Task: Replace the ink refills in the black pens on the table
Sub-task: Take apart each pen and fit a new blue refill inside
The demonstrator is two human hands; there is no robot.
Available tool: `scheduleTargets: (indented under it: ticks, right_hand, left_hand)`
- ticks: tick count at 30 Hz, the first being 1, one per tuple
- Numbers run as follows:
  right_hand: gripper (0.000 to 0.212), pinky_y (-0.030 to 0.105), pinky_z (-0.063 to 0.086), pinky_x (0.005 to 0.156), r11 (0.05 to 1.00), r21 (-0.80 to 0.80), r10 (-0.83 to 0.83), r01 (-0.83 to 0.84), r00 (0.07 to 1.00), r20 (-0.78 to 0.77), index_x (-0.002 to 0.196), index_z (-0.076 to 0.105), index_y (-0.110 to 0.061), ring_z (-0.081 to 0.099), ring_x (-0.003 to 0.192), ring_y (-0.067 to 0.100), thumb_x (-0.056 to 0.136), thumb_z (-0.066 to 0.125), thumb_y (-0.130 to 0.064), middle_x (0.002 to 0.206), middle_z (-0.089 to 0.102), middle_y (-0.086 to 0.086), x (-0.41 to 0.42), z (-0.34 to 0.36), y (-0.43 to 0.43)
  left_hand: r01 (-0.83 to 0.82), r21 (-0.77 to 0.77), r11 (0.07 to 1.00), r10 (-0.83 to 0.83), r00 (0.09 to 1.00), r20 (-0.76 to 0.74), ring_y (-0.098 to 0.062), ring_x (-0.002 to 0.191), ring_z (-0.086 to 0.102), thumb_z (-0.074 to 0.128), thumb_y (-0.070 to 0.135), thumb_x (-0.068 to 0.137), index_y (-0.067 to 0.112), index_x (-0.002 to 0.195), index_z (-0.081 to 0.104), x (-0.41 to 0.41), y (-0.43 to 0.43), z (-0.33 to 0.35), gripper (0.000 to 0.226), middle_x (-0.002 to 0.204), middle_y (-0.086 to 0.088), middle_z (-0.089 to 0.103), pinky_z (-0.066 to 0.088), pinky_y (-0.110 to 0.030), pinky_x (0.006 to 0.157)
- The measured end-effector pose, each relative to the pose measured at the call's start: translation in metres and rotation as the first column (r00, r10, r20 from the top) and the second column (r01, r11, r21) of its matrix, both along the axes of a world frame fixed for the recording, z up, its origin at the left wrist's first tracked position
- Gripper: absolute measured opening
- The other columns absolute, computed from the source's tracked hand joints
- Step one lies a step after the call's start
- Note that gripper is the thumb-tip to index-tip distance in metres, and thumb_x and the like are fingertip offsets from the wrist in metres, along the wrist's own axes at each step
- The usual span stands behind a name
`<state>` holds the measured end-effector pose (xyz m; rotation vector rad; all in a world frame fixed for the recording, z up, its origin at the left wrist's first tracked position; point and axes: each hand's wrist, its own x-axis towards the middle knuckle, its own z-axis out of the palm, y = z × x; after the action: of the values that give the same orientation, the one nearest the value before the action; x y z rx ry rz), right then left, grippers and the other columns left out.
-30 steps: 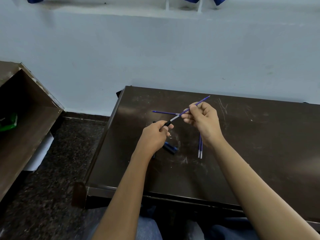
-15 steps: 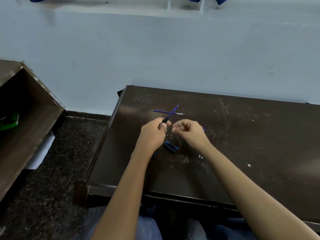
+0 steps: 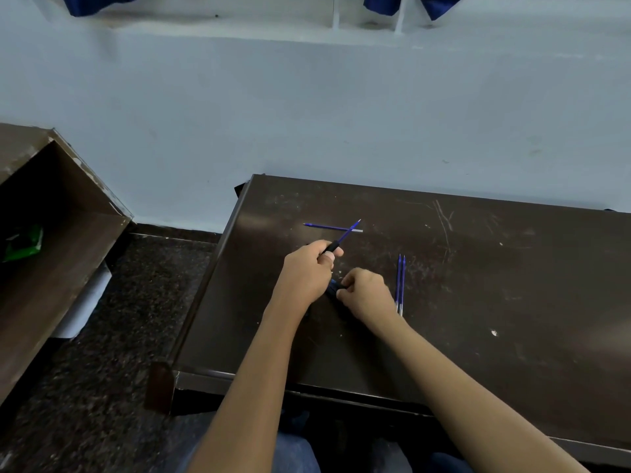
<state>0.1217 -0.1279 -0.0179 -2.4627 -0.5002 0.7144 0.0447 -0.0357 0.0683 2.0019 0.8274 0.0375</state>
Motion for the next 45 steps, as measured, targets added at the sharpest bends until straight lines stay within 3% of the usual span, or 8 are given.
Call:
scheduleTargets:
  ticks: [3, 7, 10, 13, 18, 29, 41, 45]
  right_hand:
    - [0.010, 0.031, 0.051, 0.080, 0.945, 0.240, -0.204, 0.223, 0.974, -0.101, 0.095, 0.066, -0.014, 0.061, 0.088, 0.018, 0.085, 0.064, -0.015, 0.094, 0.065, 0.003, 0.015, 0.020, -0.002]
    - [0.013, 0.020, 0.046, 0.058, 0.629, 0.533, -0.272, 0.565, 0.803, -0.530, 0.077, 0.060, -0.011, 0.056, 0.064, 0.012, 0.087, 0.059, -0.002, 0.079, 0.065, 0.007, 0.030, 0.061, -0.013]
    - [0.013, 0.021, 0.055, 0.068, 0.410, 0.552, -0.190, 0.726, 0.660, -0.727, 0.080, 0.058, -0.009, 0.066, 0.073, 0.014, 0.091, 0.057, -0.002, 0.082, 0.067, 0.007, 0.030, 0.082, -0.024]
    - [0.008, 0.028, 0.058, 0.075, 0.303, 0.556, -0.143, 0.774, 0.614, -0.776, 0.087, 0.060, -0.008, 0.071, 0.082, 0.017, 0.093, 0.056, -0.004, 0.086, 0.071, 0.007, 0.021, 0.089, -0.028]
    - [0.009, 0.033, 0.057, 0.078, 0.253, 0.577, -0.084, 0.777, 0.611, -0.787, 0.090, 0.061, -0.010, 0.072, 0.086, 0.017, 0.094, 0.054, -0.006, 0.087, 0.074, 0.006, 0.007, 0.085, -0.030]
    - [0.008, 0.030, 0.057, 0.074, 0.281, 0.610, -0.102, 0.741, 0.655, -0.749, 0.087, 0.061, -0.015, 0.073, 0.078, 0.012, 0.094, 0.056, -0.013, 0.090, 0.073, 0.003, 0.011, 0.080, -0.026]
    - [0.008, 0.030, 0.057, 0.078, 0.429, 0.645, -0.170, 0.633, 0.758, -0.630, 0.097, 0.064, -0.014, 0.069, 0.084, 0.013, 0.093, 0.058, -0.012, 0.091, 0.072, 0.004, 0.011, 0.082, -0.020]
    - [0.006, 0.025, 0.056, 0.073, 0.470, 0.627, -0.151, 0.622, 0.756, -0.637, 0.091, 0.063, -0.014, 0.066, 0.074, 0.009, 0.093, 0.058, -0.012, 0.087, 0.072, 0.002, 0.011, 0.086, -0.022]
  left_hand:
    - [-0.019, -0.003, 1.000, 0.019, 1.000, 0.006, -0.009, 0.091, 0.057, 0.039, 0.013, 0.098, 0.020, 0.114, 0.064, 0.000, 0.001, 0.000, 0.031, 0.110, -0.003, 0.065, 0.036, -0.010, 0.059]
    - [-0.001, -0.004, 1.000, 0.001, 1.000, -0.004, -0.002, 0.075, 0.053, 0.039, 0.016, 0.099, 0.022, 0.116, 0.064, 0.000, 0.000, 0.000, 0.031, 0.106, -0.002, 0.066, 0.035, -0.010, 0.056]
    - [0.026, -0.018, 1.000, -0.026, 0.999, -0.018, -0.001, 0.067, 0.049, 0.040, 0.018, 0.099, 0.025, 0.117, 0.064, 0.001, -0.001, -0.001, 0.030, 0.099, 0.001, 0.064, 0.034, -0.011, 0.053]
    - [0.061, -0.056, 0.997, -0.063, 0.997, -0.032, -0.001, 0.071, 0.051, 0.041, 0.019, 0.099, 0.028, 0.114, 0.064, 0.001, -0.001, -0.003, 0.028, 0.096, 0.004, 0.062, 0.034, -0.011, 0.055]
    - [0.115, -0.080, 0.990, -0.118, 0.992, -0.040, -0.002, 0.079, 0.053, 0.042, 0.016, 0.098, 0.027, 0.114, 0.064, 0.000, -0.001, -0.002, 0.029, 0.101, 0.004, 0.062, 0.035, -0.012, 0.058]
    - [0.144, -0.088, 0.986, -0.146, 0.989, -0.020, -0.006, 0.082, 0.053, 0.043, 0.018, 0.098, 0.026, 0.117, 0.064, -0.001, 0.001, -0.005, 0.029, 0.092, 0.006, 0.061, 0.038, -0.011, 0.059]
    - [0.112, -0.064, 0.992, -0.113, 0.993, -0.019, -0.009, 0.088, 0.057, 0.043, 0.021, 0.098, 0.024, 0.115, 0.064, 0.000, -0.001, -0.003, 0.027, 0.100, 0.001, 0.066, 0.038, -0.012, 0.060]
    - [0.111, -0.065, 0.992, -0.111, 0.994, 0.006, -0.005, 0.092, 0.059, 0.041, 0.030, 0.099, 0.022, 0.107, 0.068, 0.002, -0.004, 0.002, 0.029, 0.097, 0.004, 0.070, 0.039, -0.016, 0.070]
